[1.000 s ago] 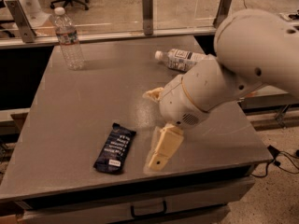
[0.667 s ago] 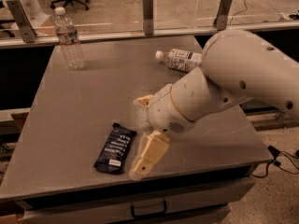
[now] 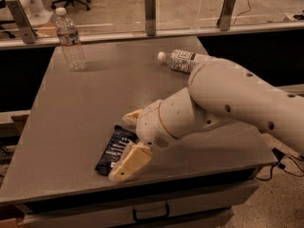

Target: Move rxbar blueberry near blue plastic bottle

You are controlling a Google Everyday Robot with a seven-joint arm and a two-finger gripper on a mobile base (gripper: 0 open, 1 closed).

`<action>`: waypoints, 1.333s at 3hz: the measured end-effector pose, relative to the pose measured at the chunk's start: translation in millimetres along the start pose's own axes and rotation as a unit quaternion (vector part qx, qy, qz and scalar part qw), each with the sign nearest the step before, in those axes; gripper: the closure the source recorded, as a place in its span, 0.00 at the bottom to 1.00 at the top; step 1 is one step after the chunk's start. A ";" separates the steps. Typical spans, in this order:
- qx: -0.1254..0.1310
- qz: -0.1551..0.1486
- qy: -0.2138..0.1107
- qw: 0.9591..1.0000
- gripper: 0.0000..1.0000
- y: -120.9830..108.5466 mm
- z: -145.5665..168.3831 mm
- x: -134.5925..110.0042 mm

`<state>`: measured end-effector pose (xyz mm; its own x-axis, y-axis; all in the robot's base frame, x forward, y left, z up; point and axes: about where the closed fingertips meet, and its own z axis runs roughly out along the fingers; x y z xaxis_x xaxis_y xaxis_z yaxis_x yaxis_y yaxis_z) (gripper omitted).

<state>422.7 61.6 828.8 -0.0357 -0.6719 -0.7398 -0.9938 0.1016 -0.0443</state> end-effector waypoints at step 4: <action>0.171 0.013 -0.013 0.985 1.00 -44.7 -119.4 -6.4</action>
Offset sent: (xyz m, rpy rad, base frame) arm 0.0295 -0.0271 0.0101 0.0472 -0.0495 -0.1872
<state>454.9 -26.3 915.7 -0.0534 -0.6470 -0.7606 -0.8986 0.3633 -0.2460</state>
